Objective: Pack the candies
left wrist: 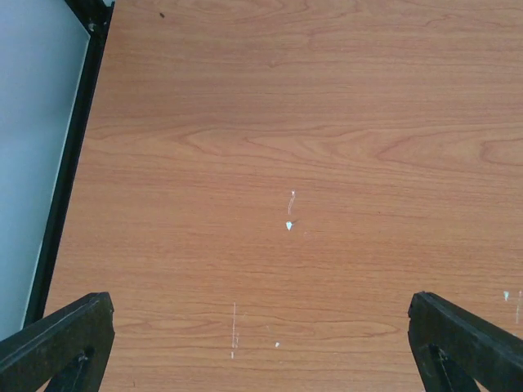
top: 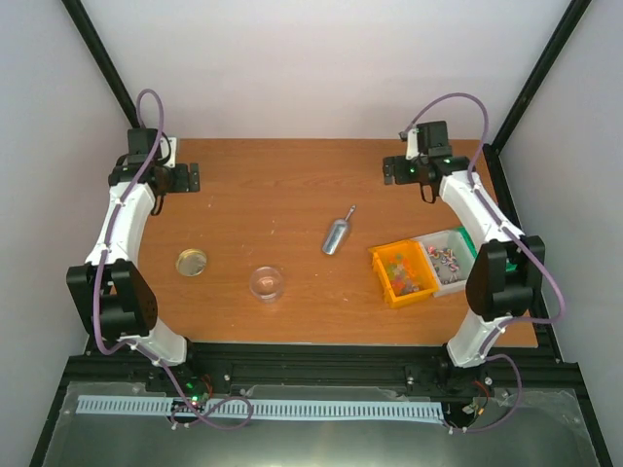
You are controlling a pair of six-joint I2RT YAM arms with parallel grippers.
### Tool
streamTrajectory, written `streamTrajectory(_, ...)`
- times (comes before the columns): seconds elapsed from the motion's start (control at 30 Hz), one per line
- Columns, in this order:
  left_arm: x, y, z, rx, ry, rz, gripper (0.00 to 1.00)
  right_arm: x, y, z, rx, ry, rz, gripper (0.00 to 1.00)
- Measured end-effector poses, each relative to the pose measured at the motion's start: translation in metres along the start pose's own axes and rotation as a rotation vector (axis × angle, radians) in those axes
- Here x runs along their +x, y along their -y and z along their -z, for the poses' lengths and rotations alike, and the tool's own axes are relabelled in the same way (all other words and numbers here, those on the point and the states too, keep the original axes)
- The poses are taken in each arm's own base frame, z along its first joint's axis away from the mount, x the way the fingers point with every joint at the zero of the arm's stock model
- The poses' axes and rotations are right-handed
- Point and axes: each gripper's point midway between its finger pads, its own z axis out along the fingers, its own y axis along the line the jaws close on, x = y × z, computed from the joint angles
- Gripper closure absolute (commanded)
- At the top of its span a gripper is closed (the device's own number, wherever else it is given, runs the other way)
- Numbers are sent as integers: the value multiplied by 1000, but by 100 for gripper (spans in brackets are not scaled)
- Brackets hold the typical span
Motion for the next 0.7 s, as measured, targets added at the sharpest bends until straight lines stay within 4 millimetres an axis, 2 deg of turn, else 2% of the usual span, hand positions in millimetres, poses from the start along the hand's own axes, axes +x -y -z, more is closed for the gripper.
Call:
streamTrajectory(0.23, 3, -3, 0, -19, -17, 62, 0, 18, -47, -32, -5, -87, -51, 11)
streamTrajectory(0.5, 5, -18, -2, -104, -23, 120, 0, 57, -87, -74, 3, -213, -88, 22)
streamTrajectory(0.7, 9, -27, -6, -150, -35, 138, 0, 76, -109, -96, -11, -276, -103, 34)
